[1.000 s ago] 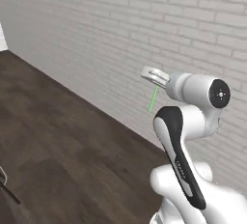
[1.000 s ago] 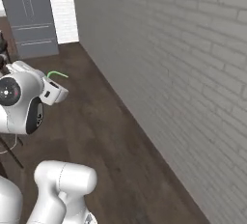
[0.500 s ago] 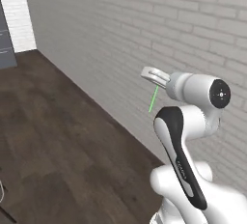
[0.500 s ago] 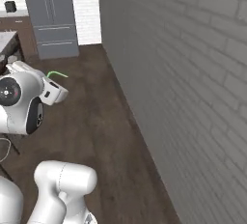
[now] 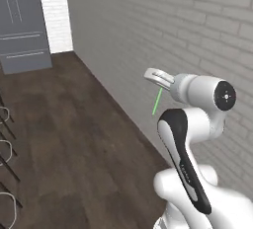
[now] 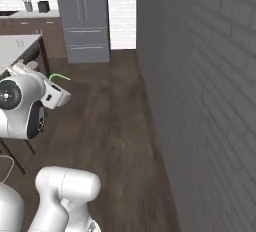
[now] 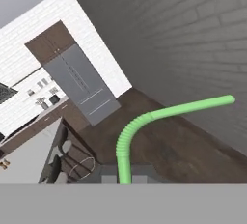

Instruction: Take a straw from the drawer in front and place it inside the glass cup on the dining counter.

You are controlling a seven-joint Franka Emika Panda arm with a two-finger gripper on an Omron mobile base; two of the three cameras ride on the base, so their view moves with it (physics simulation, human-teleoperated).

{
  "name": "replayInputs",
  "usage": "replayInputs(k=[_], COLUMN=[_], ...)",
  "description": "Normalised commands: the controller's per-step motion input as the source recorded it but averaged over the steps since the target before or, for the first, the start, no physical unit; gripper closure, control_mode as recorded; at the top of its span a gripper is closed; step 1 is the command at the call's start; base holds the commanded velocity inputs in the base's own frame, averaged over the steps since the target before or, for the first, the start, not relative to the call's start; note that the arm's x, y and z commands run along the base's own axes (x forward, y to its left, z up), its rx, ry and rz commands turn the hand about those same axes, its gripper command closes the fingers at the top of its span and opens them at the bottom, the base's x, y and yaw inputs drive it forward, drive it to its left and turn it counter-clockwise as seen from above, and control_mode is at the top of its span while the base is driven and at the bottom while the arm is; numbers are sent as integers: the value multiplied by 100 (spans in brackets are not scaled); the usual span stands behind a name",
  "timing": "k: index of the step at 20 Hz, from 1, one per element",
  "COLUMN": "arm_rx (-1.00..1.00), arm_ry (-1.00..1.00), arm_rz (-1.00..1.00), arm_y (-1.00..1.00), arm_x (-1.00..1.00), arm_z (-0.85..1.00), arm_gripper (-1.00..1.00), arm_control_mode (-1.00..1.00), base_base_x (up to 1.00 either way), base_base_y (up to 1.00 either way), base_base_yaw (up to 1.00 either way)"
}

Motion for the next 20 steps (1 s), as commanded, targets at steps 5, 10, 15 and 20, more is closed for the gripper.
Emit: replayInputs(k=[5, 10, 15, 20], arm_rx=[0, 0, 0, 0], arm_ry=[0, 0, 0, 0], arm_rz=[0, 0, 0, 0], arm_y=[0, 0, 0, 0], arm_x=[0, 0, 0, 0], arm_z=[0, 0, 0, 0], arm_gripper=[100, 100, 100, 100], arm_control_mode=[100, 100, 100, 100], base_base_x=[100, 100, 100, 100], base_base_y=[-18, -24, -30, -36], base_base_yaw=[40, 43, 42, 42])
